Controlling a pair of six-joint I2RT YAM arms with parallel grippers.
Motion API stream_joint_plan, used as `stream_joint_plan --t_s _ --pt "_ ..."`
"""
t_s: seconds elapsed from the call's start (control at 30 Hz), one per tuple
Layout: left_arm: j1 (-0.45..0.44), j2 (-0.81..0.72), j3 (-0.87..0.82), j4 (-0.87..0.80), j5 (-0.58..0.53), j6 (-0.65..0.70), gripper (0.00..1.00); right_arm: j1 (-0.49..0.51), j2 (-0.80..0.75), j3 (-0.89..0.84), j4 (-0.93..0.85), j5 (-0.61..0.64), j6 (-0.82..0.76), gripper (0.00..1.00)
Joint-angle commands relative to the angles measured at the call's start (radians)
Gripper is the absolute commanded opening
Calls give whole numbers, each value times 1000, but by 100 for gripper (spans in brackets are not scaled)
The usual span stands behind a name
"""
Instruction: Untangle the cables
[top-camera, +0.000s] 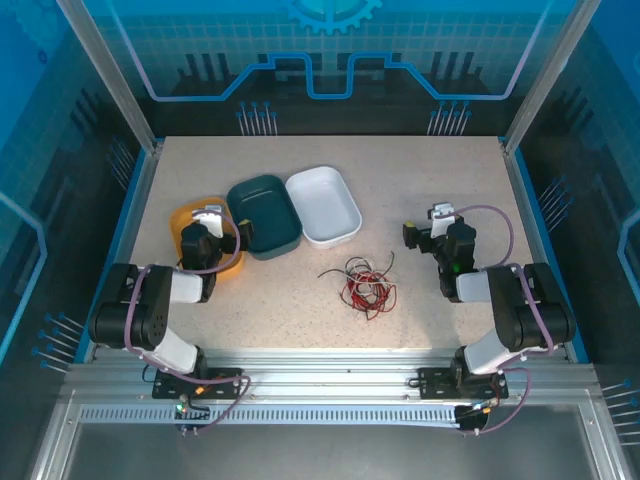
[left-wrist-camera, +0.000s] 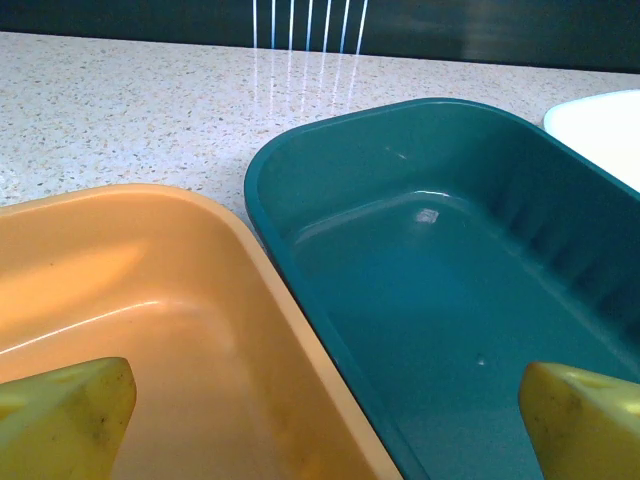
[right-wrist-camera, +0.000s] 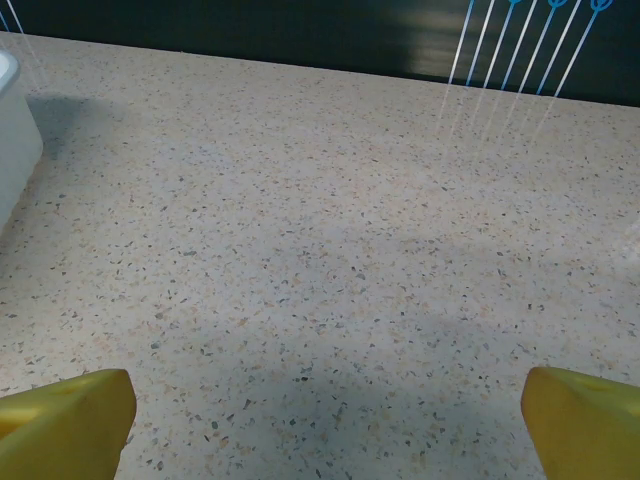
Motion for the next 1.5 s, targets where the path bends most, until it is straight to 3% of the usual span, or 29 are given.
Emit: stream_joint_plan --t_s 0.0,1.47 --pt "6 -4 6 1 23 3 99 4 -3 5 -2 6 -15 100" --pt "8 -4 7 -1 1 -5 99 -14 -7 8 -12 -11 2 100"
